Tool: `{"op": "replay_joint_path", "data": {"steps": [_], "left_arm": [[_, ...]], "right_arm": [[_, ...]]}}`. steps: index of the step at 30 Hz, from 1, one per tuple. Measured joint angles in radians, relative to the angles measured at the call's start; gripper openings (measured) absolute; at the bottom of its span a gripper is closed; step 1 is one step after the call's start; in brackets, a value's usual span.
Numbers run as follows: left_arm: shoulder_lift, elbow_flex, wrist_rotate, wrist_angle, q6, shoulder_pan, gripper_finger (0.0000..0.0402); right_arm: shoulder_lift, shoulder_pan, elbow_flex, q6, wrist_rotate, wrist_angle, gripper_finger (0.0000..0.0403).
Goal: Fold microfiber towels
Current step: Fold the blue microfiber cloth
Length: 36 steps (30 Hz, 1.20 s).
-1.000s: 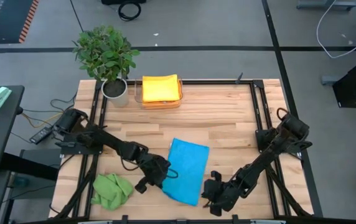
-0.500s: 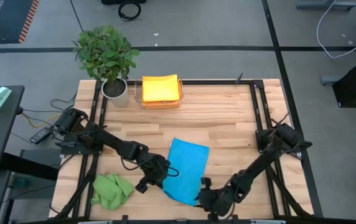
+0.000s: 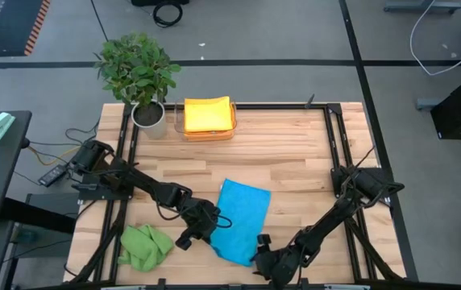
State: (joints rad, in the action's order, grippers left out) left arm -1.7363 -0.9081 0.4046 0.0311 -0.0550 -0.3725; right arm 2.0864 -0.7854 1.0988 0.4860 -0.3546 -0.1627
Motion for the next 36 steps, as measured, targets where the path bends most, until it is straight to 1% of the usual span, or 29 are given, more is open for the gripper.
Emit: {"op": "replay_joint_path", "data": {"steps": [4,6,8,13,15,18,23,25,27,30,33,35,36], "left_arm": [[0.000,0.000,0.000,0.000,0.007,0.000,0.0002],[0.000,0.000,0.000,0.000,0.017,0.000,0.0002],[0.001,0.000,0.000,-0.001,0.021,0.000,0.0002],[0.001,0.000,0.000,0.001,0.022,0.000,0.0003],[0.001,0.000,0.000,0.001,0.025,0.000,0.0002],[0.001,0.000,0.000,0.003,0.031,0.000,0.0003],[0.017,0.000,0.022,0.031,0.127,0.015,0.0002],[0.035,-0.001,0.026,0.037,0.183,0.029,0.0003],[0.052,-0.002,0.026,0.036,0.241,0.042,0.0002],[0.084,-0.002,0.027,0.034,0.333,0.061,0.0002],[0.106,-0.003,0.026,0.030,0.417,0.089,0.0002],[0.114,-0.002,-0.001,0.021,0.453,0.113,0.0002],[0.116,-0.003,-0.033,0.021,0.468,0.128,0.0002]], "right_arm": [[0.027,-0.007,0.031,0.003,-0.029,0.006,0.0183],[0.027,-0.008,0.036,0.004,-0.033,0.020,0.0166],[0.024,-0.009,0.040,0.005,-0.045,0.040,0.0138],[0.021,-0.017,0.039,0.046,-0.047,0.059,0.0039],[0.021,-0.019,0.039,0.074,-0.047,0.059,0.0012],[0.017,-0.022,0.037,0.130,-0.055,0.062,0.0007],[-0.033,-0.023,0.032,0.257,-0.044,0.091,0.0005],[-0.075,-0.024,0.033,0.338,-0.053,0.096,0.0004],[-0.123,-0.024,0.035,0.444,-0.083,0.135,0.0004],[-0.198,-0.023,0.034,0.579,-0.145,0.267,0.0004],[-0.285,-0.024,0.035,0.706,-0.219,0.449,0.0003],[-0.336,-0.023,0.023,0.809,-0.258,0.586,0.0003],[-0.363,-0.023,0.010,0.866,-0.280,0.651,0.0003]]}}
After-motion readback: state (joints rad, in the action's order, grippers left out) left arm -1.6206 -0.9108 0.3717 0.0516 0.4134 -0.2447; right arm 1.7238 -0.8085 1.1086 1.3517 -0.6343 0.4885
